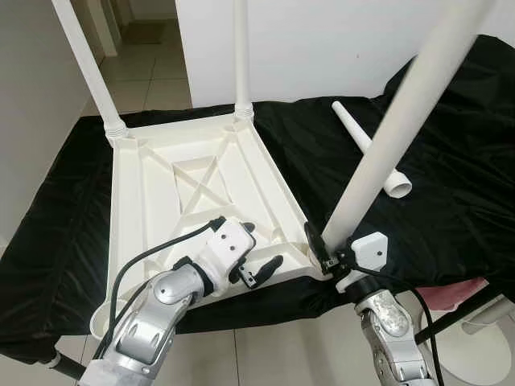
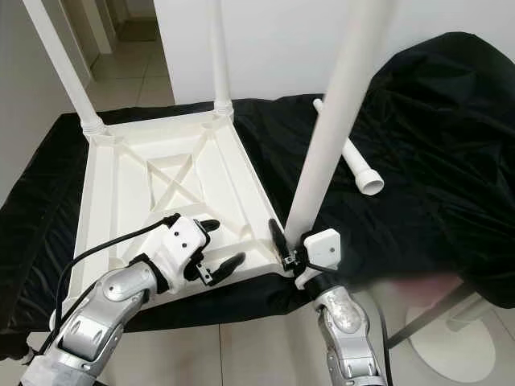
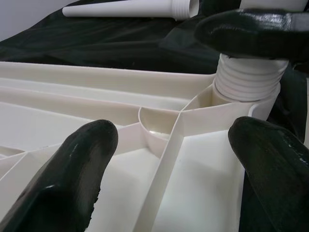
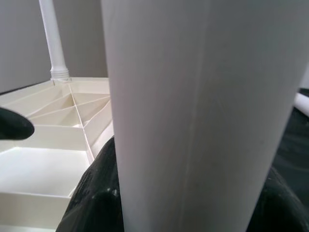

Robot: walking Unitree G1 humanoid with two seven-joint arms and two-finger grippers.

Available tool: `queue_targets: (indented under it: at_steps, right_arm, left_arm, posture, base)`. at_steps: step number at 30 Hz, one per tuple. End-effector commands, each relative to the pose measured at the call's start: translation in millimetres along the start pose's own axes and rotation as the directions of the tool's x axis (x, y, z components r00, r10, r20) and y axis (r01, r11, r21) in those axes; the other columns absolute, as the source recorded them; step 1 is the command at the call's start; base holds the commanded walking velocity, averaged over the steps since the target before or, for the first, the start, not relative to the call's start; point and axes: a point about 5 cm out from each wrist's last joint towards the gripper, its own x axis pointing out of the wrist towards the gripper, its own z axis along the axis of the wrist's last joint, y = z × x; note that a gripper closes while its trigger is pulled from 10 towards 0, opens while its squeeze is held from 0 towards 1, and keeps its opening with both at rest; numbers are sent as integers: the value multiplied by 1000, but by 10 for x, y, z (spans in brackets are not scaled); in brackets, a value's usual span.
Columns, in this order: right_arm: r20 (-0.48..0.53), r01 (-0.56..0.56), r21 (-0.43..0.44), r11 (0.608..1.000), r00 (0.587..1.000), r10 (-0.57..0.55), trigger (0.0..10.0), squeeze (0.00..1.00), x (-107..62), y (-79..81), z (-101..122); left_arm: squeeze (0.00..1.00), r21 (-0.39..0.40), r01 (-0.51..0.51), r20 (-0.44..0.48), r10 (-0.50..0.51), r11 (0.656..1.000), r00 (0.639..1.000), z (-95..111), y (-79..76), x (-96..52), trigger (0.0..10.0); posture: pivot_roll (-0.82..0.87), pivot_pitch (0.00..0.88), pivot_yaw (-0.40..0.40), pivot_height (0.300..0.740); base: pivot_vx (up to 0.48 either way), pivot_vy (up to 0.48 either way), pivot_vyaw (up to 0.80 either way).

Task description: Building children table

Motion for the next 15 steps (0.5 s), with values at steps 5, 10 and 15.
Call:
queue_targets:
  at_steps: [5, 10, 15]
  right_arm:
    - [-152, 27, 66, 997, 988, -17, 10000, 0, -61, -32, -241]
    - [-191, 44, 64, 997, 981, -31, 10000, 0, -32, -52, -272]
    - [-265, 58, 42, 997, 963, -45, 10000, 0, 15, -72, -315]
  left_arm:
    - [0, 7, -38, -4, 38, 999, 999, 20, 30, -29, 10000]
    - [0, 5, -46, -3, 46, 999, 999, 20, 42, -32, 10000]
    - [0, 4, -46, -1, 46, 999, 999, 27, 39, -30, 10000]
  posture:
    - [-34, 35, 62, 740]
    - [-34, 34, 62, 740]
    - [-35, 36, 63, 740]
  base:
    - [0, 0, 0]
    - [0, 0, 0]
    - [0, 0, 0]
